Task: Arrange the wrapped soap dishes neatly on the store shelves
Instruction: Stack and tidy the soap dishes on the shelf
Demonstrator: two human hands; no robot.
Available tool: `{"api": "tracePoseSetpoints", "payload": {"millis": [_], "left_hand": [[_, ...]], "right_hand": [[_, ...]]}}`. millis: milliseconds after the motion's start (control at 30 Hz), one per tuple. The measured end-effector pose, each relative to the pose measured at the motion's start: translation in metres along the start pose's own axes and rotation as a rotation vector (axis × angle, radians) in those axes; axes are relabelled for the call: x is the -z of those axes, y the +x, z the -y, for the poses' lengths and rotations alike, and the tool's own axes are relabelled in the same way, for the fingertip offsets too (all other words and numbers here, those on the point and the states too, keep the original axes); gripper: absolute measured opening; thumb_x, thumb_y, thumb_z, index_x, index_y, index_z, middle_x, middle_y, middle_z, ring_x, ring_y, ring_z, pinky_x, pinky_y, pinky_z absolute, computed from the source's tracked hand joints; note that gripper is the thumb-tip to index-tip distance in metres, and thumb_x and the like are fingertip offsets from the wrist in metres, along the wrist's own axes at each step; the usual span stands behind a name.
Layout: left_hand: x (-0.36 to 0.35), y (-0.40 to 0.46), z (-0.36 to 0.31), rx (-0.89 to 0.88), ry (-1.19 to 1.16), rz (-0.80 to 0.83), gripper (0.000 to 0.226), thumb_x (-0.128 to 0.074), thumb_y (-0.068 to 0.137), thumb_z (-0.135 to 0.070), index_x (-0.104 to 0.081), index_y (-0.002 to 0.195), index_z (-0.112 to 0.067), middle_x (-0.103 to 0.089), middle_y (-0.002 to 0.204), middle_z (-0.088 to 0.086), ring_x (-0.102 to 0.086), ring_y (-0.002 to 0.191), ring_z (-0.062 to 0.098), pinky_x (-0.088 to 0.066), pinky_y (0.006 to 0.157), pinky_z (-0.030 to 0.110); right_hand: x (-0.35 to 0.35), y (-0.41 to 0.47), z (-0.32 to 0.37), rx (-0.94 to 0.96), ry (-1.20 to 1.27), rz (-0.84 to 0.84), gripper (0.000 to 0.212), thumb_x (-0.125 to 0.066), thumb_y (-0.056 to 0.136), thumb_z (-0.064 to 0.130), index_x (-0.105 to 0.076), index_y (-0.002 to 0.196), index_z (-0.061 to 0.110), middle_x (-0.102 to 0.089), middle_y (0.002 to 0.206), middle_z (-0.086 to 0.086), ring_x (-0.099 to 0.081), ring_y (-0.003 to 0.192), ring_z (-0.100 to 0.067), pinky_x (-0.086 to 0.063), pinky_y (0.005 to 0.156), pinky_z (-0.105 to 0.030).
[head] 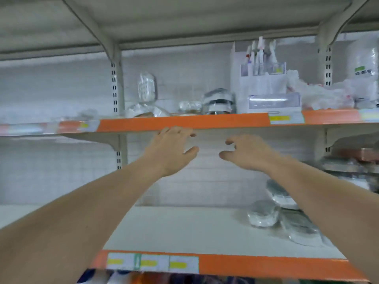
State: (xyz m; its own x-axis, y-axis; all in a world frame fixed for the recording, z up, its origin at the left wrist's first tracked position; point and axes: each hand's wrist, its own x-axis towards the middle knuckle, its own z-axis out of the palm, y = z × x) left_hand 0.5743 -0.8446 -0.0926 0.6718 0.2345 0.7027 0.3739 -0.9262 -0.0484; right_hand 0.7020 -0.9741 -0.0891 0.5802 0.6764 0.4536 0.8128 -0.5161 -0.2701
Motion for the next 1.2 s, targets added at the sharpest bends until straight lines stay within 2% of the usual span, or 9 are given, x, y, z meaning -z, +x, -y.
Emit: {"api": "tracePoseSetpoints", "payload": {"millis": [233, 400, 667, 767, 833, 967, 1000, 1100, 1200], "left_hand": [[0.062, -0.027, 0.105, 0.168, 0.076, -0.066, 0.042, -0.047, 0.093, -0.035, -0.045, 0.133, -0.024, -0.048, 0.133, 0.003, -0.043, 0.121, 0.024, -0.032, 0.101, 0.035], [0.077, -0.022, 0.161, 0.275, 0.136, -0.094, 0.039, -0.044, 0.095, -0.033, -0.044, 0.133, -0.025, -0.048, 0.132, 0.004, -0.046, 0.117, 0.024, -0.033, 0.096, 0.036], [0.089, 0.021, 0.259, 0.417, 0.163, -0.137, 0.038, -0.043, 0.095, -0.026, -0.043, 0.133, -0.025, -0.048, 0.128, 0.006, -0.047, 0.115, 0.026, -0.037, 0.093, 0.036], [0.087, 0.034, 0.297, 0.451, 0.181, -0.096, 0.040, -0.044, 0.094, -0.021, -0.042, 0.134, -0.025, -0.048, 0.127, 0.006, -0.047, 0.114, 0.026, -0.038, 0.092, 0.035], [0.086, 0.040, 0.322, 0.465, 0.192, -0.083, 0.042, -0.044, 0.093, -0.018, -0.041, 0.135, -0.024, -0.048, 0.126, 0.006, -0.046, 0.114, 0.025, -0.038, 0.092, 0.034], [0.083, 0.049, 0.371, 0.504, 0.194, -0.076, 0.043, -0.044, 0.093, -0.016, -0.041, 0.135, -0.025, -0.046, 0.128, 0.006, -0.046, 0.114, 0.024, -0.036, 0.089, 0.031], [0.082, 0.052, 0.384, 0.510, 0.192, -0.080, 0.043, -0.043, 0.093, -0.016, -0.040, 0.136, -0.025, -0.046, 0.129, 0.006, -0.046, 0.114, 0.023, -0.035, 0.087, 0.029], [0.080, 0.063, 0.421, 0.514, 0.144, -0.076, 0.044, -0.043, 0.094, -0.016, -0.039, 0.137, -0.025, -0.044, 0.134, 0.006, -0.044, 0.116, 0.022, -0.032, 0.085, 0.026], [0.072, 0.075, 0.455, 0.512, 0.058, 0.023, 0.046, -0.048, 0.094, -0.026, -0.037, 0.138, -0.026, -0.041, 0.140, 0.005, -0.041, 0.123, 0.023, -0.033, 0.094, 0.030]], "right_hand": [[0.032, 0.022, 0.105, 0.171, -0.042, -0.151, 0.041, -0.055, 0.090, 0.037, -0.056, 0.125, 0.016, -0.061, 0.115, -0.006, -0.056, 0.101, -0.023, -0.041, 0.081, -0.026], [0.034, 0.051, 0.148, 0.207, -0.151, -0.154, 0.047, -0.050, 0.093, 0.039, -0.048, 0.135, 0.018, -0.051, 0.137, -0.003, -0.045, 0.125, -0.023, -0.034, 0.087, -0.025], [0.018, 0.134, 0.203, 0.324, -0.175, -0.149, 0.052, -0.056, 0.090, 0.039, -0.046, 0.136, 0.018, -0.051, 0.135, -0.003, -0.048, 0.118, -0.023, -0.036, 0.086, -0.026], [0.004, 0.169, 0.231, 0.365, -0.173, -0.123, 0.058, -0.061, 0.086, 0.040, -0.043, 0.138, 0.023, -0.051, 0.130, -0.004, -0.054, 0.108, -0.026, -0.046, 0.089, -0.033], [-0.007, 0.188, 0.254, 0.391, -0.152, -0.116, 0.058, -0.062, 0.085, 0.041, -0.043, 0.138, 0.024, -0.051, 0.129, -0.001, -0.054, 0.101, -0.024, -0.048, 0.082, -0.032], [-0.030, 0.222, 0.298, 0.440, -0.123, -0.066, 0.057, -0.059, 0.088, 0.041, -0.042, 0.139, 0.023, -0.043, 0.088, 0.009, -0.045, 0.071, -0.014, -0.047, 0.066, -0.029], [-0.035, 0.230, 0.308, 0.441, -0.109, -0.052, 0.056, -0.058, 0.089, 0.040, -0.041, 0.140, 0.023, -0.044, 0.092, 0.007, -0.043, 0.071, -0.014, -0.048, 0.068, -0.030], [-0.049, 0.249, 0.334, 0.434, -0.115, -0.031, 0.056, -0.057, 0.090, 0.041, -0.039, 0.141, 0.025, -0.042, 0.135, -0.002, -0.044, 0.093, -0.019, -0.052, 0.083, -0.035], [-0.063, 0.269, 0.359, 0.389, -0.189, 0.034, 0.057, -0.056, 0.091, 0.041, -0.038, 0.142, 0.022, -0.035, 0.144, -0.002, -0.044, 0.109, -0.023, -0.051, 0.090, -0.043]]}}
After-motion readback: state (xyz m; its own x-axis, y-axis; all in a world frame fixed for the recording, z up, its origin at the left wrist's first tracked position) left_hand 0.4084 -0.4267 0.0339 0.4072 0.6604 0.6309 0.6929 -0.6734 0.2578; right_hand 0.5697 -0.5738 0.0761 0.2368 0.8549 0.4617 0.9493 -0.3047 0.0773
